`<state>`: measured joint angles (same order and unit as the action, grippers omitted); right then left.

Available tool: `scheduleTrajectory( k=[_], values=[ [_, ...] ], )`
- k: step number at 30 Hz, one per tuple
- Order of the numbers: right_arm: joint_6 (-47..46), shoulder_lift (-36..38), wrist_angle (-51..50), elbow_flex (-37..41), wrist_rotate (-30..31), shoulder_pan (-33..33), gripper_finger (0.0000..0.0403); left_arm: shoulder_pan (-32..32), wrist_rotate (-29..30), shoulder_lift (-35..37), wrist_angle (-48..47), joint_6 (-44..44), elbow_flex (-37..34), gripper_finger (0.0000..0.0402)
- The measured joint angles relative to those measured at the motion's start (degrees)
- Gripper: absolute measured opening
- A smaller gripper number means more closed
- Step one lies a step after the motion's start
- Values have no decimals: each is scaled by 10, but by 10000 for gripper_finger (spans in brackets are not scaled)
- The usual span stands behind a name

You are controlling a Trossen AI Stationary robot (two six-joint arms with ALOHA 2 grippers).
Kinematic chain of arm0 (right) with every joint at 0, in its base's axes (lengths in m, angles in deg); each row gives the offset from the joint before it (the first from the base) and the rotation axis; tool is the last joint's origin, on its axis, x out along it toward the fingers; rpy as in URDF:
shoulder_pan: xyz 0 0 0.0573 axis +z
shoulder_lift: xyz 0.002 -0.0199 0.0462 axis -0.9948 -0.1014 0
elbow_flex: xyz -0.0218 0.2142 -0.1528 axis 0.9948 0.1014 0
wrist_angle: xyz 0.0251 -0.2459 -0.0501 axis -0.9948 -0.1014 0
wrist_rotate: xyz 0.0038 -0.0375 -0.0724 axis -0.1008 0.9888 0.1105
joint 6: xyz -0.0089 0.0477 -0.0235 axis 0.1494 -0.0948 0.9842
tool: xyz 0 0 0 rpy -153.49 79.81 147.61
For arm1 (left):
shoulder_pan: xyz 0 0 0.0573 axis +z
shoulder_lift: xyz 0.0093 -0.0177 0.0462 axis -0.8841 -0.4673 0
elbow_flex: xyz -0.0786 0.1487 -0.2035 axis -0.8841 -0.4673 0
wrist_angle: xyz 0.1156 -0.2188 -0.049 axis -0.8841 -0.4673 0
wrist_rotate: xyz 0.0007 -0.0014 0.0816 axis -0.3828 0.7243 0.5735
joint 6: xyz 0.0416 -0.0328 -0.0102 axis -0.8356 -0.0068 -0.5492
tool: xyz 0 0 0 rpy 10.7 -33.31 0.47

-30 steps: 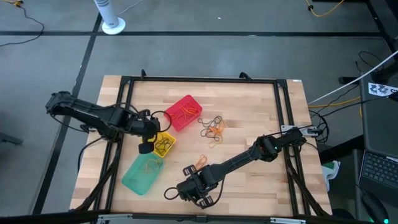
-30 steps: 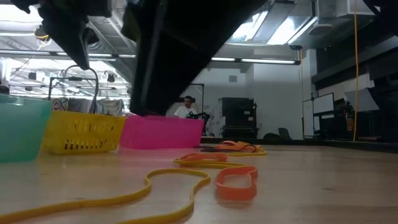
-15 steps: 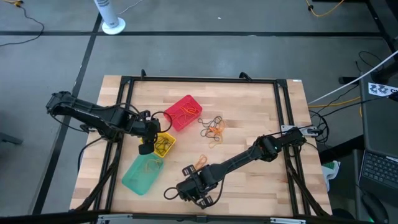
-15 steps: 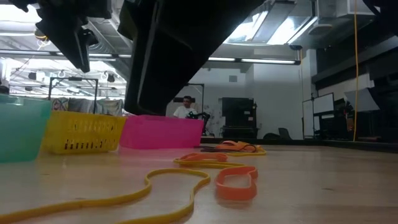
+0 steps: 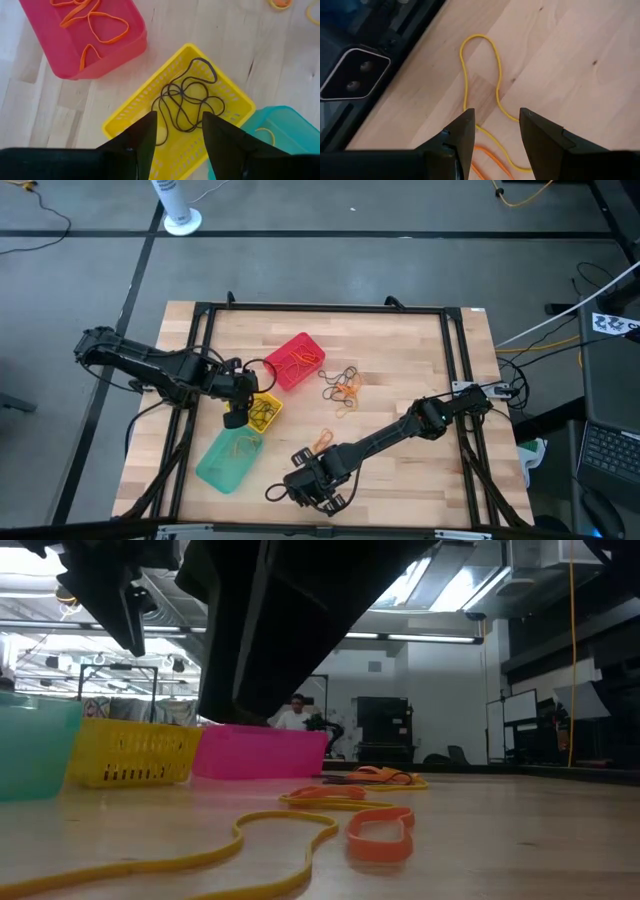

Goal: Sort rubber bands into baskets
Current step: Put the yellow rubber band into the light blue bin

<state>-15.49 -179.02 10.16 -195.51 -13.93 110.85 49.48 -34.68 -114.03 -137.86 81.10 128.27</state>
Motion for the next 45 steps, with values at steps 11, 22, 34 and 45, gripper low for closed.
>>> scheduleTrajectory(
  k=[11, 22, 34, 45],
  values=[
    [4, 1, 26, 43, 26, 27, 156, 0, 0, 0, 0, 18, 0, 150],
    [-7, 3, 62, 104, 27, 21, 156, -1, 0, 0, 0, 19, 0, 149],
    [-21, 4, 66, 112, 25, 17, 121, -1, -9, 0, 0, 19, 0, 144],
    [-59, 3, 69, 113, 19, 9, 17, -1, -96, 2, 0, 43, 0, 143]
  ],
)
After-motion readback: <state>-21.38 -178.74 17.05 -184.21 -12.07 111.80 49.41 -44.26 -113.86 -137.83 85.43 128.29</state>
